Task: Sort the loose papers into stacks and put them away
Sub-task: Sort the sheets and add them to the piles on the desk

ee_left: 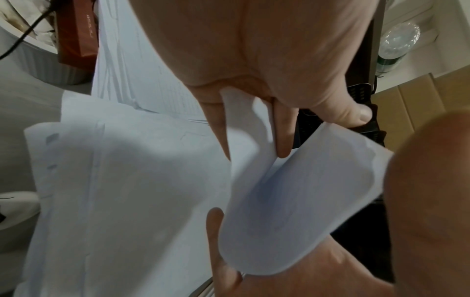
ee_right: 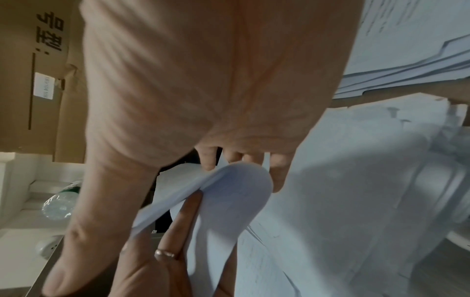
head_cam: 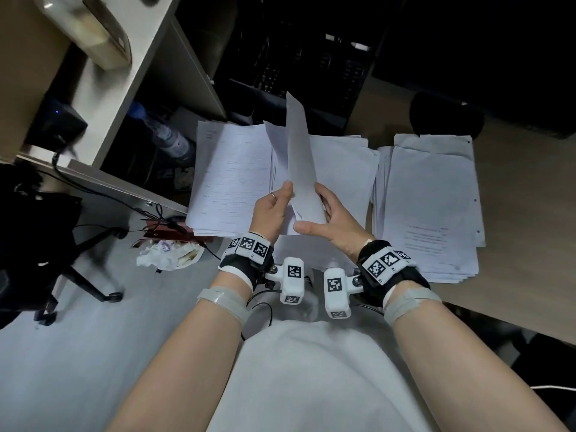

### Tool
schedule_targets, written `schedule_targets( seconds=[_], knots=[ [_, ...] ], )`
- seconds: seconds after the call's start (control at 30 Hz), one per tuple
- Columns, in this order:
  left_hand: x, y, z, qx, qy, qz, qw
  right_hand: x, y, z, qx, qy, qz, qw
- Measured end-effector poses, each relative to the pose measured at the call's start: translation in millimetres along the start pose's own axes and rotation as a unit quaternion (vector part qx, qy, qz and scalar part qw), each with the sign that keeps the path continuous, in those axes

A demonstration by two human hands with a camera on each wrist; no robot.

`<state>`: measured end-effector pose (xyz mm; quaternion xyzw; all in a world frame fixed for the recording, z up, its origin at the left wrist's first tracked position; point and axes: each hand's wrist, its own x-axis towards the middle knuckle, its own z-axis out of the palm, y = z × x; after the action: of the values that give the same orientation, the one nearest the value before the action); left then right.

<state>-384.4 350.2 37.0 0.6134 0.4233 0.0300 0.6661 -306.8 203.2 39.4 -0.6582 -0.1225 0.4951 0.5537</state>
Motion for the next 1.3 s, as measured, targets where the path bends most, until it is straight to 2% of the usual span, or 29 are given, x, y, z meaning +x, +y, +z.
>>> schedule_targets(
  seconds=[0.37,0.47,0.53,0.6,0.7,0.77,0.87,1.0,1.1,1.17,1.3],
  knots=[
    [1,5,1,0.003,0.011,0.007,1.0,-2,-9,0,-0.005,0.098,0.001,0.995],
    [2,7,-1,0.008,0.019,0.006,1.0,0,-9,-1,0.055,0.123,0.012,0.991],
    [1,8,-4,0.002,0.009,0.0,1.0,1,-7,-3,0.147,0.156,0.028,0.976],
    [2,2,-8,-0.002,-0.002,-0.004,1.0,0,-4,-10,0.233,0.219,0.047,0.946],
    [6,-3,-15,0.009,0.026,0.006,1.0,-2,13,-31,0.286,0.3,0.087,0.906],
    [7,-3,-19,0.013,0.036,0.01,0.999,-2,25,-44,0.279,0.308,0.109,0.903],
    [7,-3,-20,0.035,0.044,0.002,0.998,-3,33,-48,0.25,0.276,0.117,0.921],
    [4,-5,-17,0.031,0.023,-0.01,0.999,-4,35,-42,0.068,0.28,0.112,0.951],
    [5,-8,-17,0.03,0.022,-0.023,0.999,-3,39,-39,0.024,0.305,0.148,0.941],
    [6,-11,-20,0.037,0.033,-0.034,0.998,-4,41,-37,0.003,0.296,0.182,0.937],
    [8,-23,-33,0.064,0.091,-0.041,0.993,-7,60,-38,-0.01,0.288,0.242,0.927]
  ],
)
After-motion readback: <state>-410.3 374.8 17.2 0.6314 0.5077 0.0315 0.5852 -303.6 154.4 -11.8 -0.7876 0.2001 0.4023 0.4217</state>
